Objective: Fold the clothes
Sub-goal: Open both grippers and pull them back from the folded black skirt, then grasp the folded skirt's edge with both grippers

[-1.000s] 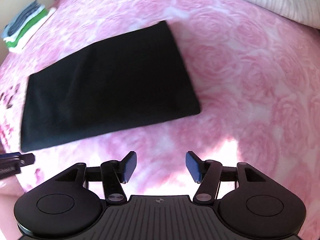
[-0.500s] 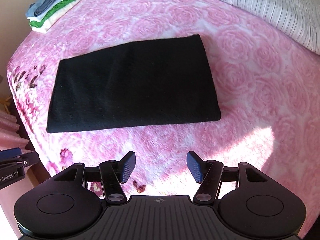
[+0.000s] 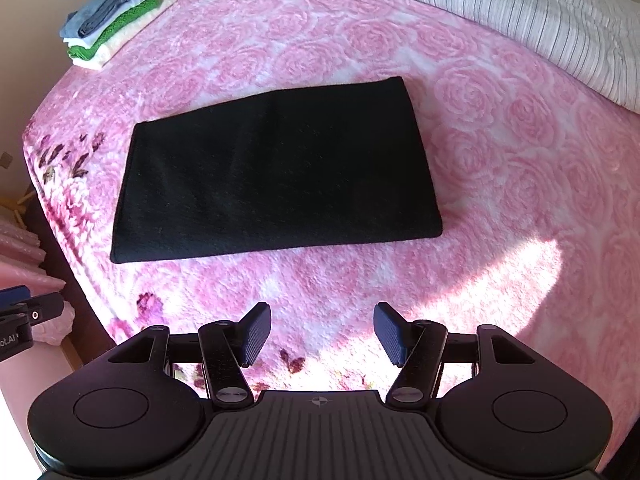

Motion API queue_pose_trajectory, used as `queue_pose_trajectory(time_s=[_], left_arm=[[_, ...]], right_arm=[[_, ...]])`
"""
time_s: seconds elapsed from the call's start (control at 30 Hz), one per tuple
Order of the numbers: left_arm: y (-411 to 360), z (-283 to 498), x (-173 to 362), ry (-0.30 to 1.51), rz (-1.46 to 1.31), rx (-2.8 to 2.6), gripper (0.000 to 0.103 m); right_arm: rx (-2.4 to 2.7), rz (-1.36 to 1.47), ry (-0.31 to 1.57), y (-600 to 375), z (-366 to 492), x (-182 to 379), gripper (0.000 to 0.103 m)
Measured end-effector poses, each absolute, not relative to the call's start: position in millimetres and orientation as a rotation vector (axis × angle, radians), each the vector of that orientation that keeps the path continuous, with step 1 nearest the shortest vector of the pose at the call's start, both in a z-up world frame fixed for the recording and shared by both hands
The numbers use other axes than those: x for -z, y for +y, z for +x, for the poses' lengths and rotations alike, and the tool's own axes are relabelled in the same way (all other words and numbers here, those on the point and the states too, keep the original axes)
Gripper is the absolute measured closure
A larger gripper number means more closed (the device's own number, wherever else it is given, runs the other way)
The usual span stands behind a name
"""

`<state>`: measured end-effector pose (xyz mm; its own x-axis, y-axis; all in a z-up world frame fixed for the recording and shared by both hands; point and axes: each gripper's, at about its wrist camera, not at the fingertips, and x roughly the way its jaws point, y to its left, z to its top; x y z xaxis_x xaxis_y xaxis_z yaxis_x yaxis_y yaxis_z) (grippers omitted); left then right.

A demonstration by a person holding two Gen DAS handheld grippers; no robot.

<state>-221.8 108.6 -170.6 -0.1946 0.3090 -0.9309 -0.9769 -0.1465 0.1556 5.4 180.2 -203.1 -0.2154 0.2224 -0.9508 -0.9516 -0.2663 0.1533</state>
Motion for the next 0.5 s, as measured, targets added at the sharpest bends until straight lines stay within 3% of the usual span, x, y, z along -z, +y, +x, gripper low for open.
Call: queue_pose_trajectory(time_s=[0.23,0.4,0.5], left_arm=[[108.1,-229.7,179.4,0.894,-0.975,-1.484,0.064],[119.7,-239.3,204.9,0.725,-0.925,-1.403,0.067],[138.2,-243.0,233.8,0.709,-0.927,-1.349,0.079]], right_arm=[[-1.612,-1.039,1.11,182.2,16.0,214.1,0.042],[-1.529,-0.808,1.361,197.0,48.6,248.8,0.042],[-1.436,-0.587,1.536,206.0,73.2,279.7,0.042]])
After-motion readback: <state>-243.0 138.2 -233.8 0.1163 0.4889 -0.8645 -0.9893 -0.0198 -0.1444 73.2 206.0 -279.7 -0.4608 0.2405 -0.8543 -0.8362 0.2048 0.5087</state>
